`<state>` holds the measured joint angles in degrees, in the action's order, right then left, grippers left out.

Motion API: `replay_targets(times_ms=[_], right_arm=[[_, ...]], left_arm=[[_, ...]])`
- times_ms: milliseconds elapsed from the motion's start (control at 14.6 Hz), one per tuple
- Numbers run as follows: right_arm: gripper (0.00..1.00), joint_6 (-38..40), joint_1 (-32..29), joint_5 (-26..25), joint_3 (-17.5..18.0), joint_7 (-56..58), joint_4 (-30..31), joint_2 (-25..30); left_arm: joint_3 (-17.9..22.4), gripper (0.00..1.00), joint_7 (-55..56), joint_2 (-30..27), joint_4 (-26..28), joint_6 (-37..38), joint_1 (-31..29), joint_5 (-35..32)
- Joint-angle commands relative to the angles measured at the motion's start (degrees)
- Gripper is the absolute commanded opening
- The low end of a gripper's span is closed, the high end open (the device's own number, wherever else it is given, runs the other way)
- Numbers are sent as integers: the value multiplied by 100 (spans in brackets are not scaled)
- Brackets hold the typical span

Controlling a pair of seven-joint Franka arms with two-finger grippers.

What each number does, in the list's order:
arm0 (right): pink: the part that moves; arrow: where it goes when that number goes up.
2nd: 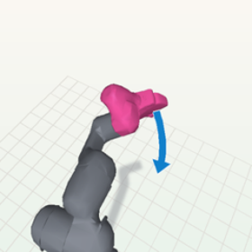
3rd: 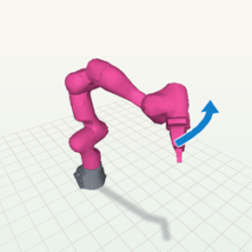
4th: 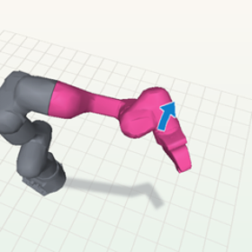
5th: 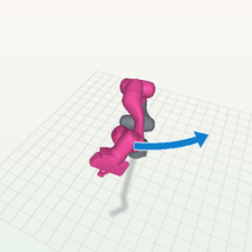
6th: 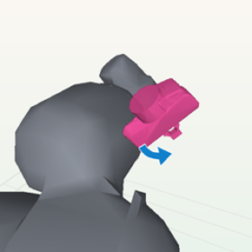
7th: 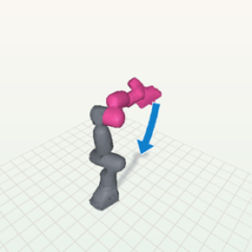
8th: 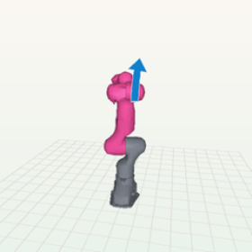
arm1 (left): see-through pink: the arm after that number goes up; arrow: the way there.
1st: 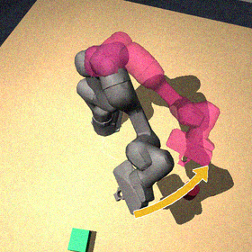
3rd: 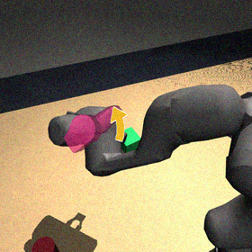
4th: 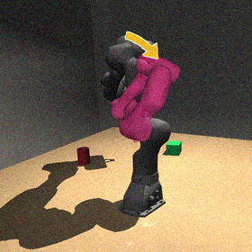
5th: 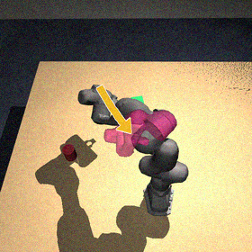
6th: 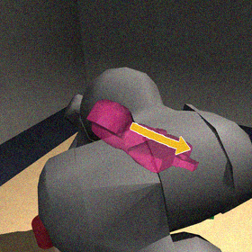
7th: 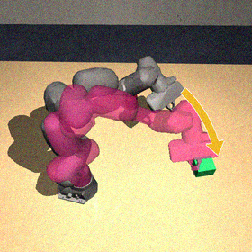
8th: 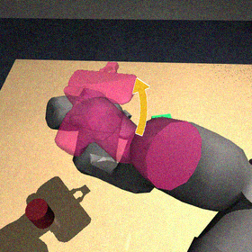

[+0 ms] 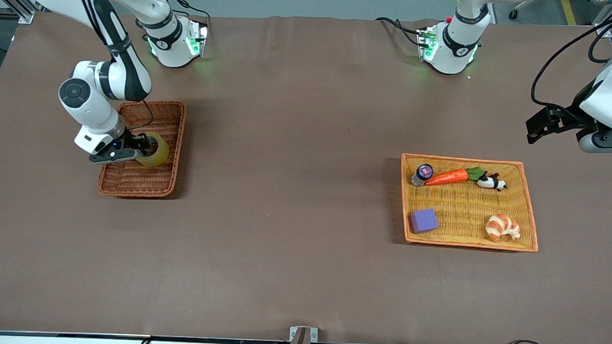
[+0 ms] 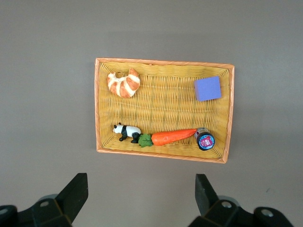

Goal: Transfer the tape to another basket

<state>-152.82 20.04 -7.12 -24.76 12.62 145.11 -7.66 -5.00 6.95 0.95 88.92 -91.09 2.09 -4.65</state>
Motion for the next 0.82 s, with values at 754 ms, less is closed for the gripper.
replay_targets(times_ms=[754], right_arm=[[100, 5498, -1827, 413, 1807, -1025, -5464, 362]], left_arm=[[-53, 100, -106, -112, -77, 48, 2, 131]])
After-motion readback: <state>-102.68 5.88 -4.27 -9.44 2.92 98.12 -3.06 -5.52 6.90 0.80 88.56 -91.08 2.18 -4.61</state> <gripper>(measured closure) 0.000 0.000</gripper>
